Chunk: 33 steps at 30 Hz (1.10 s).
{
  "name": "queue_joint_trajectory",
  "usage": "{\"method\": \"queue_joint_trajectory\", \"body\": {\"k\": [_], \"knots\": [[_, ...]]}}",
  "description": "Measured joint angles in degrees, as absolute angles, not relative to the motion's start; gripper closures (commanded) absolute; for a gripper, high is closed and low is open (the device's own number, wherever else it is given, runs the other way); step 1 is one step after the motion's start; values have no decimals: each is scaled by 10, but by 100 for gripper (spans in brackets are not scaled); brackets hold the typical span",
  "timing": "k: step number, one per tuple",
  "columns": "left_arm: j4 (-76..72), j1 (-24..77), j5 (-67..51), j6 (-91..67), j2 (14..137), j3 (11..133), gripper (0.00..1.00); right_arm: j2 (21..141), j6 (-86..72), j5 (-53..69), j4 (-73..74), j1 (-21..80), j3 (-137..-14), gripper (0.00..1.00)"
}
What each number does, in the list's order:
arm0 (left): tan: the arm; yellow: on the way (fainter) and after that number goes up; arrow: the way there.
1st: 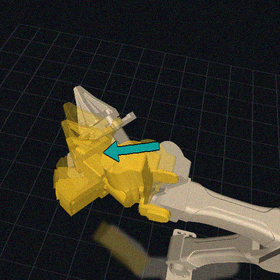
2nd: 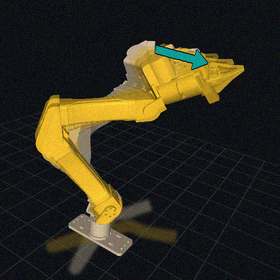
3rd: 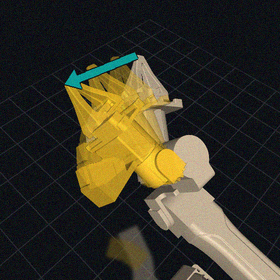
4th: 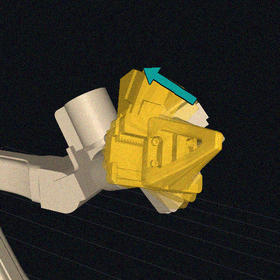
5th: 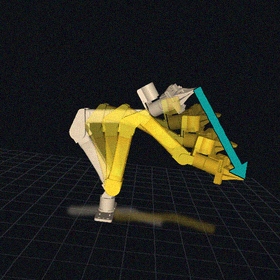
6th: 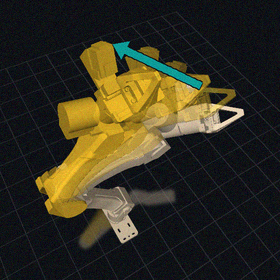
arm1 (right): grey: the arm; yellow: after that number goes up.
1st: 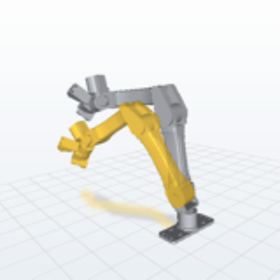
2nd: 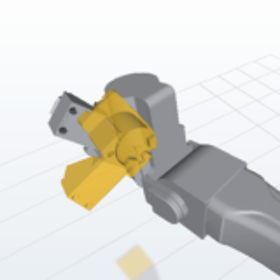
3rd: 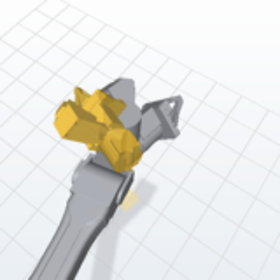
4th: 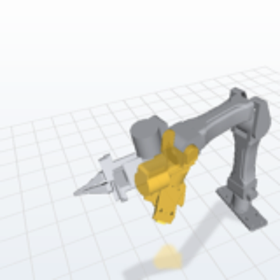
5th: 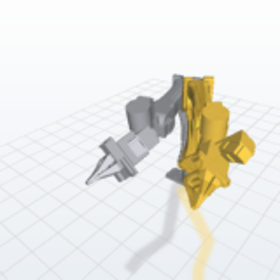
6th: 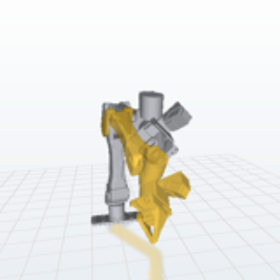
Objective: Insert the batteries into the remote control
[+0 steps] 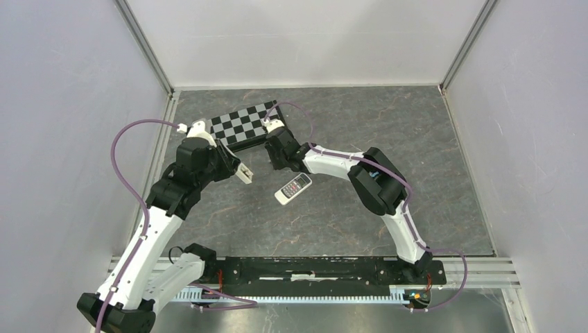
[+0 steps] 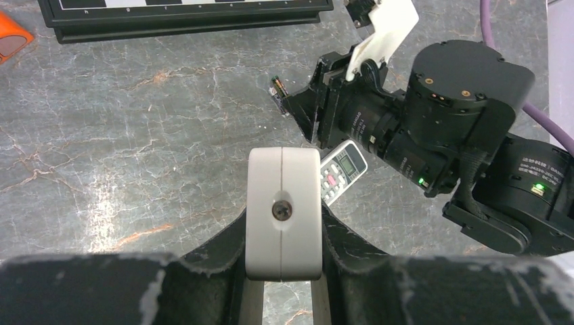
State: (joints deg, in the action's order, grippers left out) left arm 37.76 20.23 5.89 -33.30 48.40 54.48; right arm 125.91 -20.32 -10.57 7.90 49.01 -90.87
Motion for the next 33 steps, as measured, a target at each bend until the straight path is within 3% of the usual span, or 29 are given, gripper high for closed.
{"method": "queue_joint_trajectory", "body": {"k": [18,33], "knots": [[394,202,59,-319,484,551,98,1342,-219,-136,179,490,-1060,69],[394,202,54,-318,484,553,98,1359,-244,-143,224,489,-1086,91]]}}
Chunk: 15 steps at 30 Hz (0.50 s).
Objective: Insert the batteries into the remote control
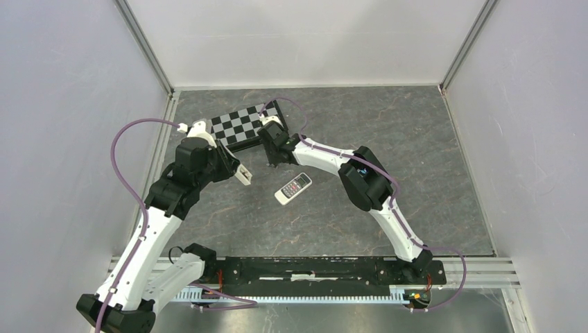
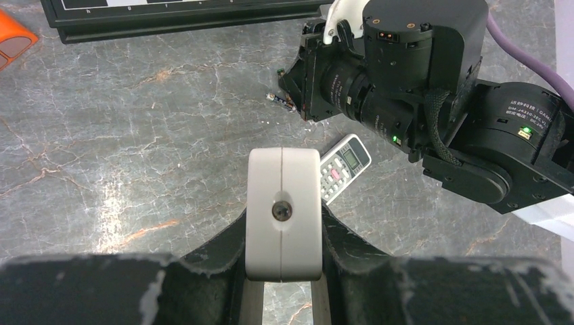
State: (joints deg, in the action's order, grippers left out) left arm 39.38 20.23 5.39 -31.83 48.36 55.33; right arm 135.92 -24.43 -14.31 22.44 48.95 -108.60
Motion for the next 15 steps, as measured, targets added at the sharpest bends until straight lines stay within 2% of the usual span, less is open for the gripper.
{"method": "queue_joint_trajectory", "body": {"k": [5,15], "knots": [[394,202,51,-318,480,553,98,1359,-242,-163,240,490,-1089,96],[393,202,13,-309,479,553,98,1316,-201,-204,254,494,-1023,91]]}}
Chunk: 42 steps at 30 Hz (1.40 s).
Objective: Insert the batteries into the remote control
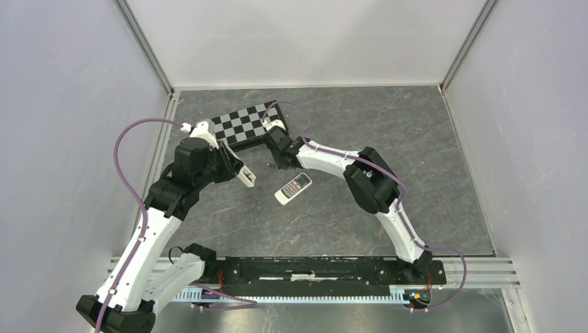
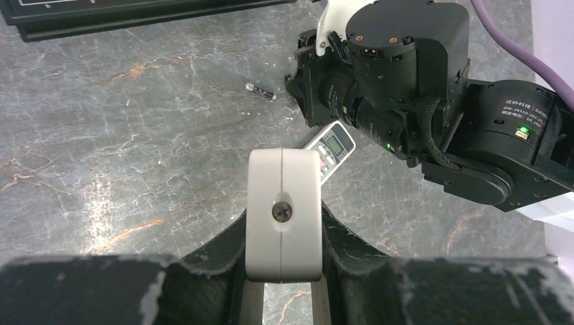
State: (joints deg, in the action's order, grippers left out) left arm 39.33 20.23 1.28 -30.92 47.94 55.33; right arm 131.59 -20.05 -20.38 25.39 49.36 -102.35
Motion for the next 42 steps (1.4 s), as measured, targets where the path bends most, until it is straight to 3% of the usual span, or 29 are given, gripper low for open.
{"method": "queue_joint_trajectory", "body": {"k": [5,8,16,29,42], "knots": [[389,202,-17,-309,480,550,98,1285,-193,-193,257,493,-978,74],[380,202,-32,-309,477,538,98,1277,-188,-190,264,493,-969,73],[362,202,-37,-309,477,523,98,1276,-178,-167,271,491,-969,93],[266,202,-51,-310,514,460,98,1165,-138,-122,141,473,-790,94],[80,202,-189,-348,598,411,98,914,-86,-34,8,437,-614,94]]}}
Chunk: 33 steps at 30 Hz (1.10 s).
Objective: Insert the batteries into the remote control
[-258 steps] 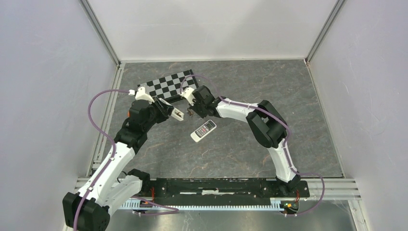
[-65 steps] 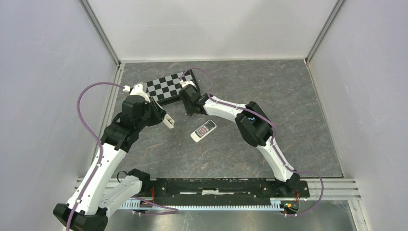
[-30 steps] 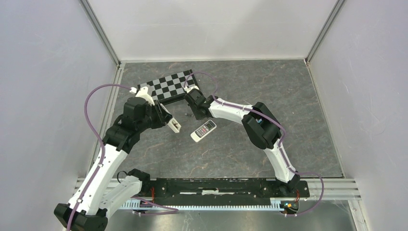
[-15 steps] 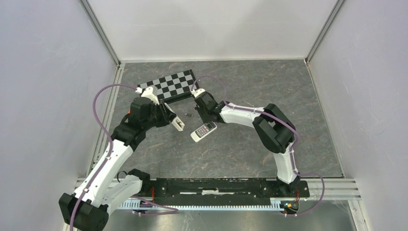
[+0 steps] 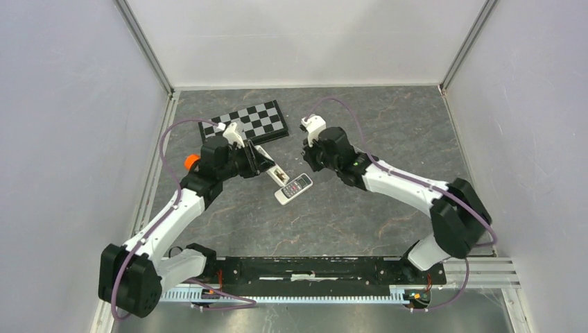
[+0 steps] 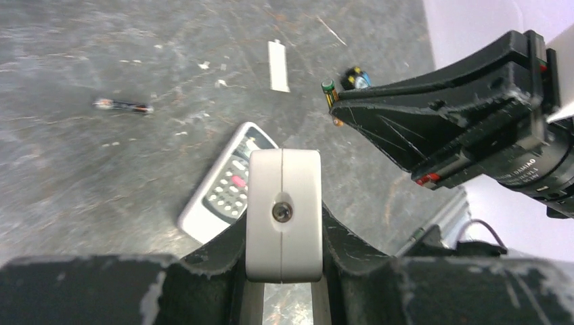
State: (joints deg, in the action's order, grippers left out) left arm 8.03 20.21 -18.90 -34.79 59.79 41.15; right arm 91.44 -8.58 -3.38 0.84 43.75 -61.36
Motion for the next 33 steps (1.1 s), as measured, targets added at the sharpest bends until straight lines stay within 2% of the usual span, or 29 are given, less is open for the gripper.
{"method": "queue_joint_trajectory", "body": {"k": [8,13,20,33], "knots": [[-25,204,-305,-375,652,395,98,728,-76,28,0,438,-486,94],[-76,204,-359,-396,682,395,98,666,-74,67,-8,437,-465,94],[-115,204,-409,-455,735,395,98,658,-77,103,-17,441,-442,94],[-125,205,-426,-517,769,398,98,696,-81,115,-17,465,-442,92]]}}
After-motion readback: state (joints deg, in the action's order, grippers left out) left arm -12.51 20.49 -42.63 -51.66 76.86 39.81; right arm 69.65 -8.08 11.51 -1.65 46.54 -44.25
